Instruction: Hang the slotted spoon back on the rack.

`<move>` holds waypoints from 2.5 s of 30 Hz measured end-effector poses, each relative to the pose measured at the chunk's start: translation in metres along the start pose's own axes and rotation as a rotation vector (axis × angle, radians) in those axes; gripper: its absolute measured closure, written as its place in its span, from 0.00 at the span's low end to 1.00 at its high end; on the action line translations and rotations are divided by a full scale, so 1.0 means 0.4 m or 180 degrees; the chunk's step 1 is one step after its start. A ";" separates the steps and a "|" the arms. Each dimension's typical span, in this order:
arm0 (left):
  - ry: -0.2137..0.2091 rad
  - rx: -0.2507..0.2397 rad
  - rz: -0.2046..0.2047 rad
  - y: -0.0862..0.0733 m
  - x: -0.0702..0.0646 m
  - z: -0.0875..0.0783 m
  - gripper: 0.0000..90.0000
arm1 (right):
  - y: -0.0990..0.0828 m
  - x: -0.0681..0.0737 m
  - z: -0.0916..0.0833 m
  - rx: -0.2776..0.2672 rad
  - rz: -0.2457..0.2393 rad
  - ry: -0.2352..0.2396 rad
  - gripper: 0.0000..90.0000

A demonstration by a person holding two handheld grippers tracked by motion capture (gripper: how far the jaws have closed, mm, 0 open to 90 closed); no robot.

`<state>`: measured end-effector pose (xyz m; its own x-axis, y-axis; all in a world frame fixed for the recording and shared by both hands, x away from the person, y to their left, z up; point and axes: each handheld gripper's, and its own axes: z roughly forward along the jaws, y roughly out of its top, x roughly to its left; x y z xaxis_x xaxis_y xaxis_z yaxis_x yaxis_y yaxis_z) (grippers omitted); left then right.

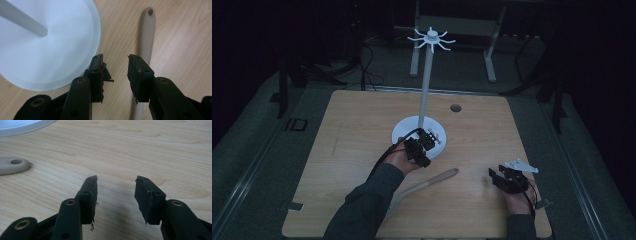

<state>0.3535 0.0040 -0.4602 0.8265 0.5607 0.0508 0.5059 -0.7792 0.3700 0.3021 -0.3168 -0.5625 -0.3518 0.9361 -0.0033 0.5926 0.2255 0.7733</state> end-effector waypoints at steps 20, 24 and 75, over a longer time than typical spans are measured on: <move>-0.0227 0.0123 0.0326 -0.005 -0.032 0.058 0.71 | 0.000 0.001 0.000 -0.0004 -0.0009 0.0005 0.58; -0.0244 0.0142 0.0346 -0.008 -0.041 0.071 0.70 | -0.001 0.001 -0.001 0.0000 0.0003 0.0005 0.58; -0.0419 0.0614 0.0438 -0.004 -0.080 0.190 0.82 | -0.004 -0.003 -0.003 0.0007 0.0039 0.0019 0.55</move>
<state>0.3452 -0.0341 -0.5329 0.9093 0.4144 -0.0373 0.4139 -0.8916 0.1836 0.3007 -0.3185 -0.5632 -0.3488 0.9371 0.0098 0.5985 0.2147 0.7718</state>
